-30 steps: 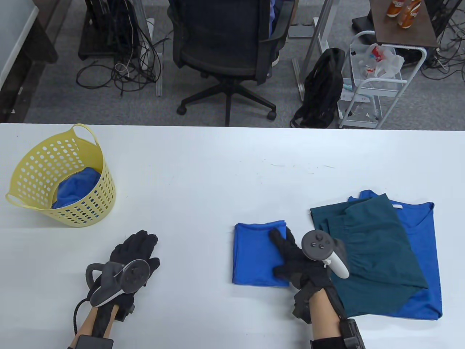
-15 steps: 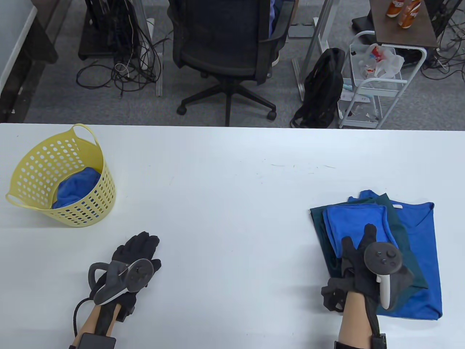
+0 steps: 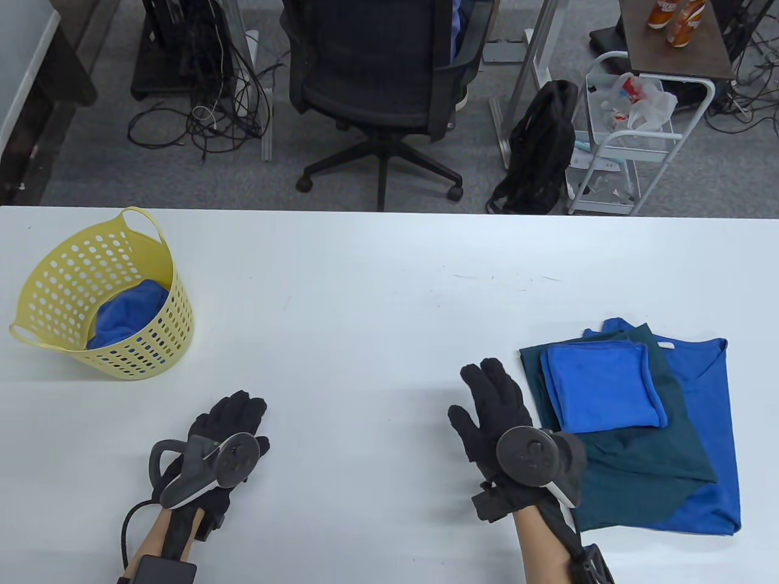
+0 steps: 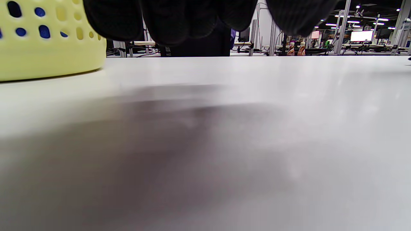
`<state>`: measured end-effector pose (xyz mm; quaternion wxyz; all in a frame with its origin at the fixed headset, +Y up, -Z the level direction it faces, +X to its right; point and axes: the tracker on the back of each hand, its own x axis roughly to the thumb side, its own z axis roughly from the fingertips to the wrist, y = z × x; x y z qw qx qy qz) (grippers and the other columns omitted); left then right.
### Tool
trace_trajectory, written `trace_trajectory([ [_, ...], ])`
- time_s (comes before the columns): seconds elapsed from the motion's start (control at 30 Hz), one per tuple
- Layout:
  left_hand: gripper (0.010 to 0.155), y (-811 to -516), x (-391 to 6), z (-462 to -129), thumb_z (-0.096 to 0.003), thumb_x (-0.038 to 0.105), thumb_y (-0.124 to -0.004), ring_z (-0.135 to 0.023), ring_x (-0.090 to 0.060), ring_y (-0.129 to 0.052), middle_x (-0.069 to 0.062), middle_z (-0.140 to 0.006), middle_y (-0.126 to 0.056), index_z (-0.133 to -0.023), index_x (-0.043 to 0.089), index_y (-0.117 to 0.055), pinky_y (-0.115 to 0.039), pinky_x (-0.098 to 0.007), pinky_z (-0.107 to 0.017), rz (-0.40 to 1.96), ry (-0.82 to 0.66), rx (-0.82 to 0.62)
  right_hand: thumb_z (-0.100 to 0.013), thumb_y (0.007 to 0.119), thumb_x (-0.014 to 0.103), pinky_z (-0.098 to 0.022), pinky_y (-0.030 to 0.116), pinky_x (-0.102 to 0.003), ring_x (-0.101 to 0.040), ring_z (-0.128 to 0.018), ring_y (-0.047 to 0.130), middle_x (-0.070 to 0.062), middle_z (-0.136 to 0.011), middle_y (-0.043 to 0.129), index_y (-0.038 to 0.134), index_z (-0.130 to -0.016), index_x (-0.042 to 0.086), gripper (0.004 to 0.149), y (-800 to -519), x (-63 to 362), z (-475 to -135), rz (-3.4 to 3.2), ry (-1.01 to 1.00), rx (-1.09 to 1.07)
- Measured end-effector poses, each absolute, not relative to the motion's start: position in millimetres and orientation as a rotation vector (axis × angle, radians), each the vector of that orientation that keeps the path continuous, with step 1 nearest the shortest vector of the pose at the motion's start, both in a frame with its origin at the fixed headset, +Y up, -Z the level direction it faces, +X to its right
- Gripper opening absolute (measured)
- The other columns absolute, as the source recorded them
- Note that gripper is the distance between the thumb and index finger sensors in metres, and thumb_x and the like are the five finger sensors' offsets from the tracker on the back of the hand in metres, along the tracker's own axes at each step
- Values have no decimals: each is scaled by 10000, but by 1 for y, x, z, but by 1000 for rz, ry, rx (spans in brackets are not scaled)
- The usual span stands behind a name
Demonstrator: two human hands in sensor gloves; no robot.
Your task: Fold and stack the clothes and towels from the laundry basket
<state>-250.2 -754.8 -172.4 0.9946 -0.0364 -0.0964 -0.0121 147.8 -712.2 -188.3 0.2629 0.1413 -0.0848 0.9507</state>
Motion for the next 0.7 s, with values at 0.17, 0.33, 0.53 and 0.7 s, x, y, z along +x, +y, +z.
trace_trajectory([
  [0.17, 748, -697, -261, -179, -523, 538, -731, -1070, -403, -711, -155, -1218, -602, -1171, 230, -522, -695, -584, -730, 48, -74, 127, -615, 752, 345, -628, 605, -733, -597, -958, 572, -357, -1139, 457, 531, -1135, 28, 648, -722, 143, -193, 2572, -145, 393],
  [0.33, 657, -602, -296, -220, -551, 495, -738, -888, -277, -905, -75, -1079, -787, -1137, 238, -588, -813, -458, -631, 40, 197, 426, -619, 744, 338, -628, 609, -729, -591, -957, 578, -351, -1140, 456, 521, -1138, 32, 643, -717, 140, -191, 2546, -161, 410],
  [0.53, 667, -586, -366, -307, -562, 500, -716, -946, -331, -868, -121, -1134, -744, -1155, 232, -570, -786, -507, -663, 47, 596, 150, -619, 739, 341, -628, 612, -728, -585, -958, 583, -350, -1139, 458, 517, -1139, 35, 643, -715, 135, -192, 2541, -181, 414],
  [0.7, 684, -627, -394, -344, -557, 533, -707, -1010, -377, -809, -151, -1188, -681, -1165, 256, -561, -750, -547, -699, 100, 668, -106, -620, 735, 340, -628, 612, -727, -583, -957, 584, -346, -1139, 460, 515, -1139, 36, 641, -717, 139, -193, 2523, -186, 401],
])
